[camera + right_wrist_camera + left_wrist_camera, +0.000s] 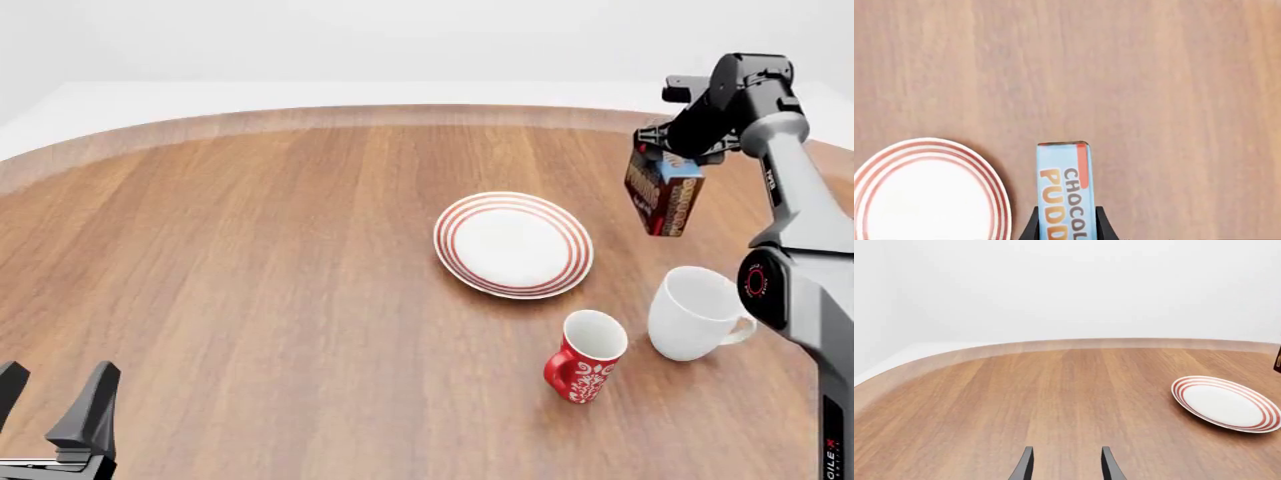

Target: Put the chocolate pudding to the right of the plate.

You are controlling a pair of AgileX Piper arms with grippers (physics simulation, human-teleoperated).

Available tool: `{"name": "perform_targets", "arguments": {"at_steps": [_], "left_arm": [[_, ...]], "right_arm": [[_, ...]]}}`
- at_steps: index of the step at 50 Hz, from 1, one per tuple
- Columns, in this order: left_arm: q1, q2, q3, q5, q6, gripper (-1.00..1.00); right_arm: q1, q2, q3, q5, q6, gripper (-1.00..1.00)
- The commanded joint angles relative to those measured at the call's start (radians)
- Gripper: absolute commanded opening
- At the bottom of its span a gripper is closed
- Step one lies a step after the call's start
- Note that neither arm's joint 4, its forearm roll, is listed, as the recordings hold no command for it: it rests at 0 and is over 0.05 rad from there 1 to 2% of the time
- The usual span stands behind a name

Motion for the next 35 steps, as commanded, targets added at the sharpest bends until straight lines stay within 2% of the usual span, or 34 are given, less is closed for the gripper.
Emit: {"name": "perform_targets", "arguments": {"at_steps": [1, 32, 35], "left_arm": [[0.0, 0.0, 0.0, 0.0, 0.0, 1.0], [0.0, 0.0, 0.0, 0.0, 0.0, 1.0], [0.0, 0.0, 0.0, 0.0, 0.0, 1.0]], "right_arm": [[-0.002, -0.001, 0.022, 0.0, 0.018, -1.0], [-0.005, -0.001, 0.086, -0.004, 0.042, -1.0], [-0.003, -0.016, 0.13, -0.022, 0.044, -1.0]]}}
